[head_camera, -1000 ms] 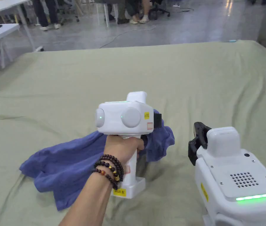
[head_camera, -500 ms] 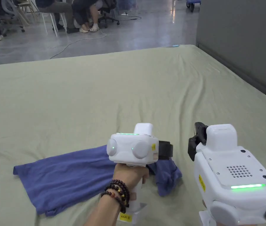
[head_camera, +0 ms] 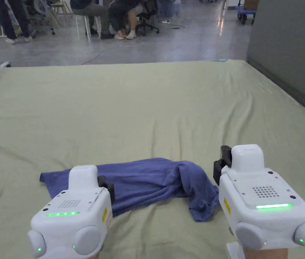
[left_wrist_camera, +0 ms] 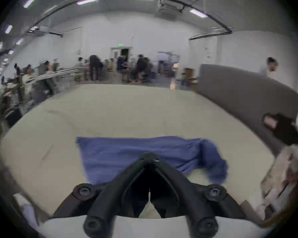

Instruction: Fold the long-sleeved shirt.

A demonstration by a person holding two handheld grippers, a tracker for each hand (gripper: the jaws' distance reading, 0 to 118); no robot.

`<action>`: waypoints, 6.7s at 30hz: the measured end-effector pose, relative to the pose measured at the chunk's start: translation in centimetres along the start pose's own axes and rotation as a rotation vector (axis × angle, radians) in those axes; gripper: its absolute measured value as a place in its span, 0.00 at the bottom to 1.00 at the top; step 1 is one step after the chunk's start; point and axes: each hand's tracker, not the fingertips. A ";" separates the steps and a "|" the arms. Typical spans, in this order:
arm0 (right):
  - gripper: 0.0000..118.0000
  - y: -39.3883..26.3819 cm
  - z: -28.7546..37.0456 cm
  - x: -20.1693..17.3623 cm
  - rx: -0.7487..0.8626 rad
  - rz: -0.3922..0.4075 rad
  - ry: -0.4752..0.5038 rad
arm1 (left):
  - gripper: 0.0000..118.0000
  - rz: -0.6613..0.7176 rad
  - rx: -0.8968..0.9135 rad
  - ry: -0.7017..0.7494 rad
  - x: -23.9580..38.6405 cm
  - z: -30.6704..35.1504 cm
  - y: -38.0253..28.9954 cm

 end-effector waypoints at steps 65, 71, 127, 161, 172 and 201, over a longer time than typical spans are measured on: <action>0.03 18.1 -16.1 7.3 -0.116 -0.015 0.070 | 0.06 -0.052 -0.099 -0.035 -9.4 -14.3 27.0; 0.03 32.5 -18.6 8.7 0.033 0.071 0.019 | 0.06 0.001 0.050 -0.012 -7.9 -12.7 38.5; 0.86 -5.8 -3.5 8.3 -0.701 -0.064 -0.067 | 0.99 -0.077 -0.426 -0.068 -12.0 -6.9 -0.2; 0.02 1.6 -20.0 3.3 -0.648 0.094 0.179 | 0.09 0.055 -0.673 -0.066 -9.7 -11.9 -1.5; 0.66 -2.6 -35.5 0.9 -0.978 0.264 0.289 | 0.09 0.101 -0.632 -0.055 -11.0 -12.5 0.0; 0.00 37.0 -26.4 9.2 -0.255 0.123 0.041 | 0.09 0.092 0.053 -0.085 -5.3 -14.3 38.4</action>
